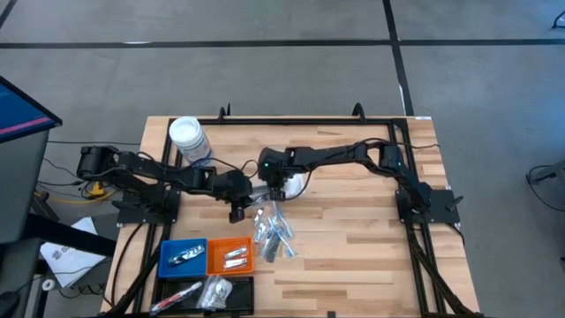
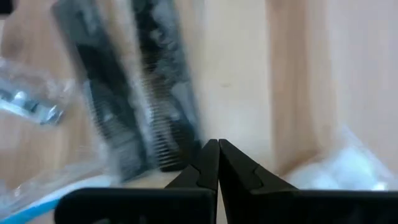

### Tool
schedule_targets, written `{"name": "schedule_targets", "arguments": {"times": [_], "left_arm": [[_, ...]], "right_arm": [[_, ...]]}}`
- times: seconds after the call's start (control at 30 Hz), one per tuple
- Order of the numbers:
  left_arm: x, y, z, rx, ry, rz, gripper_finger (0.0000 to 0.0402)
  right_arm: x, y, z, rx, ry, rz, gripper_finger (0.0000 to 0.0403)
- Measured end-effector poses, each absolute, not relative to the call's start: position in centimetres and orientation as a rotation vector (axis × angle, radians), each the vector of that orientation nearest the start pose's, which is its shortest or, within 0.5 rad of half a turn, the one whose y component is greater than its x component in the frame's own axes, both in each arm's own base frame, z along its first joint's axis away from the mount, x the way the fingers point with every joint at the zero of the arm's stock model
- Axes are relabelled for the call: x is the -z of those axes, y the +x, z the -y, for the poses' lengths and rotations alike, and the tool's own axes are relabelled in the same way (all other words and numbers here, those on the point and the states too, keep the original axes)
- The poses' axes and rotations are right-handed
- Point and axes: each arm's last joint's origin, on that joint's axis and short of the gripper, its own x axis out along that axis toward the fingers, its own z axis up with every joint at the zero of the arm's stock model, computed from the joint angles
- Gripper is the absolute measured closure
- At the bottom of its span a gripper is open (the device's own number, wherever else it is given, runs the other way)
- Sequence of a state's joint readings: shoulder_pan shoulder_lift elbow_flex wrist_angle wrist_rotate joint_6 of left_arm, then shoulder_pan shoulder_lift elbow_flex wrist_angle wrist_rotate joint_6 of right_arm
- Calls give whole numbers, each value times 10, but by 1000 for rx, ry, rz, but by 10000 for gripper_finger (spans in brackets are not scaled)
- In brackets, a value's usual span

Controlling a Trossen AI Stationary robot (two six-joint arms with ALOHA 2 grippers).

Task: Pick & Place Travel size toiletries
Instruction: Put the top black comb into the blue basket

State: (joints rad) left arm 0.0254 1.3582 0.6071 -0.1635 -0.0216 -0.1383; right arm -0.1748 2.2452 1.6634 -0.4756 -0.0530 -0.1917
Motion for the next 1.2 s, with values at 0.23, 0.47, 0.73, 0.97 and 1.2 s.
{"name": "schedule_targets", "arguments": {"times": [0.23,0.47,0.73,0.97,1.2], "left_arm": [[-162,243,-7,-114,-127,-910,400],[-162,243,-7,-114,-127,-910,400],[-162,243,-7,-114,-128,-908,400],[-162,243,-7,-115,-128,-906,400],[-162,244,-7,-115,-128,-905,400]], "right_arm": [[-143,465,76,2,-60,-1060,403],[-144,466,69,-29,-88,-1056,403],[-144,466,71,-22,-82,-1055,403],[-144,466,69,-25,-80,-1059,403],[-144,466,70,-18,-71,-1060,403]]}}
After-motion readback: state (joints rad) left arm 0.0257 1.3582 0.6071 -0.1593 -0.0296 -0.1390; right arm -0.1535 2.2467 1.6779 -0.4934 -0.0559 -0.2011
